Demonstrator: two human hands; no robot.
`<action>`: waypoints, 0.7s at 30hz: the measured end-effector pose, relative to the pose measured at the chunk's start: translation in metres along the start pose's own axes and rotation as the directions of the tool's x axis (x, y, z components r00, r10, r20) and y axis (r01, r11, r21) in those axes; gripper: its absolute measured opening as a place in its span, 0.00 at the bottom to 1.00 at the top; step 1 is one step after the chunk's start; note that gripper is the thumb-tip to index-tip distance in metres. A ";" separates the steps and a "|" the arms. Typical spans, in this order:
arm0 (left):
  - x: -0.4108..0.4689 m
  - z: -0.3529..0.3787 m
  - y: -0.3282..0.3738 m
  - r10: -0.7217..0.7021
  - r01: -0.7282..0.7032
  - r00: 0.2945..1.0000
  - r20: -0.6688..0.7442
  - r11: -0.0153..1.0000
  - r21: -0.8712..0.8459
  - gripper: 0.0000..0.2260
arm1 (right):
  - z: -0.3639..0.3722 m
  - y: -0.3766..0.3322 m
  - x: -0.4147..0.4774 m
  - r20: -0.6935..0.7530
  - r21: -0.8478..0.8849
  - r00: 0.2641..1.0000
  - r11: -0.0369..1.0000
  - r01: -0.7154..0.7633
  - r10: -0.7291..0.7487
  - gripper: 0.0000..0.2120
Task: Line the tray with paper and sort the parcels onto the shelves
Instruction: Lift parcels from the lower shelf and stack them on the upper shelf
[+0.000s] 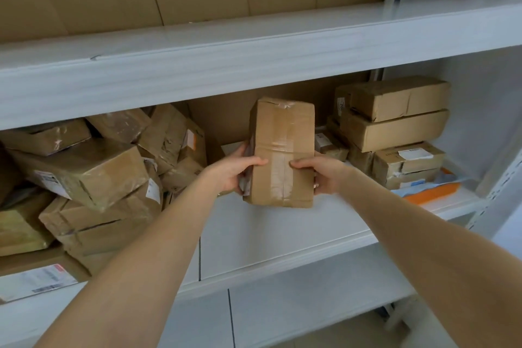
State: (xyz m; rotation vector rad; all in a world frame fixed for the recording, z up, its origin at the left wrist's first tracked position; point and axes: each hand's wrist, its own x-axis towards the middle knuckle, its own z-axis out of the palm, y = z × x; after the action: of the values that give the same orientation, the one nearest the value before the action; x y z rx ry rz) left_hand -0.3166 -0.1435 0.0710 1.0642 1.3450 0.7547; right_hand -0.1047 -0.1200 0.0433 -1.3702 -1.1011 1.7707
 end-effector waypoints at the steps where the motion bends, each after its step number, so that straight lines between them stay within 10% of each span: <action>1: -0.002 0.003 -0.002 0.006 -0.006 1.000 0.001 1.000 0.004 0.35 | -0.004 0.000 -0.003 0.005 -0.014 1.000 1.000 0.011 -0.011 0.27; 21: -0.083 0.169 0.011 0.136 -0.104 0.990 -0.047 0.900 0.423 0.42 | -0.136 0.010 -0.139 -0.019 -0.161 0.997 0.984 0.071 -0.075 0.28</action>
State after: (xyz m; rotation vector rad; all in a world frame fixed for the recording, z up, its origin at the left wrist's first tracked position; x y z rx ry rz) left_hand -0.1592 -0.2439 0.0983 1.4831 1.5597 0.6105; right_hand 0.0629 -0.2133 0.0802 -1.4232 -1.2868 1.6383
